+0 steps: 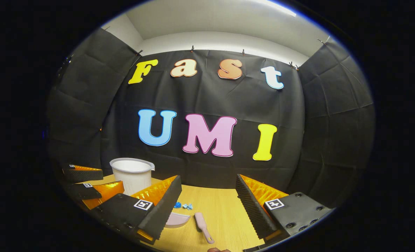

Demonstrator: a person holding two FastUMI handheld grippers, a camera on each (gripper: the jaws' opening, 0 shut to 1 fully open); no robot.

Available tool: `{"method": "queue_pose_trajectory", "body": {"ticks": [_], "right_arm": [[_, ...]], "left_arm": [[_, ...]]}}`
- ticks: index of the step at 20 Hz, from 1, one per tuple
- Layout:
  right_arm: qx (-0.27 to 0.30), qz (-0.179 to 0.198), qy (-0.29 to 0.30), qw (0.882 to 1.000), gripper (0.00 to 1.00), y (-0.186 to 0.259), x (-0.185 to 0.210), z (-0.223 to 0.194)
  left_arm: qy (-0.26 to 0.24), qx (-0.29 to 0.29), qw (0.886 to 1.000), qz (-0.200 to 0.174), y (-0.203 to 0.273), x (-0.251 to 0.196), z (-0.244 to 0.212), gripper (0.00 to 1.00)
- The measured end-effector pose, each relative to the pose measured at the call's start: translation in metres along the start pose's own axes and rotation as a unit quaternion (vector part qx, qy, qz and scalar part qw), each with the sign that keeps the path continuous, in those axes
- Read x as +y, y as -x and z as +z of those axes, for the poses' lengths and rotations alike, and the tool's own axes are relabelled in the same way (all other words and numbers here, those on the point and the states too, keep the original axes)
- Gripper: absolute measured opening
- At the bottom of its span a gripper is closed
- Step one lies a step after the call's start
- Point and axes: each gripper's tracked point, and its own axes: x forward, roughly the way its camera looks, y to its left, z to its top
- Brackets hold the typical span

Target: Pick up the small broom and dustpan from the desktop, sweep the trash into the dustpan with the broom, and then empty the trash into the garbage bin.

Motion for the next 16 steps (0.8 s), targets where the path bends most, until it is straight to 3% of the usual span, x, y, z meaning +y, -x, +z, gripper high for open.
{"method": "queue_pose_trajectory", "body": {"ticks": [5, 8, 12, 16], "right_arm": [[0.004, -0.006, 0.003, 1.0, 0.99, 0.0, -0.005, -0.005], [0.028, -0.009, 0.014, 0.999, 1.0, -0.002, -0.007, -0.023], [0.028, 0.01, 0.008, 1.0, 1.0, -0.005, 0.002, -0.022], [0.027, 0.018, 0.018, 0.999, 0.97, -0.009, 0.007, -0.028]], "left_arm": [[-0.001, 0.01, 1.0, -0.004, -0.008, -0.003, -0.007, 0.77], [-0.027, 0.06, 0.998, 0.014, -0.011, 0.002, -0.034, 0.77], [-0.005, 0.032, 0.999, -0.012, -0.011, -0.009, -0.019, 0.76], [-0.004, 0.043, 0.999, -0.018, -0.021, -0.012, -0.028, 0.77]]}}
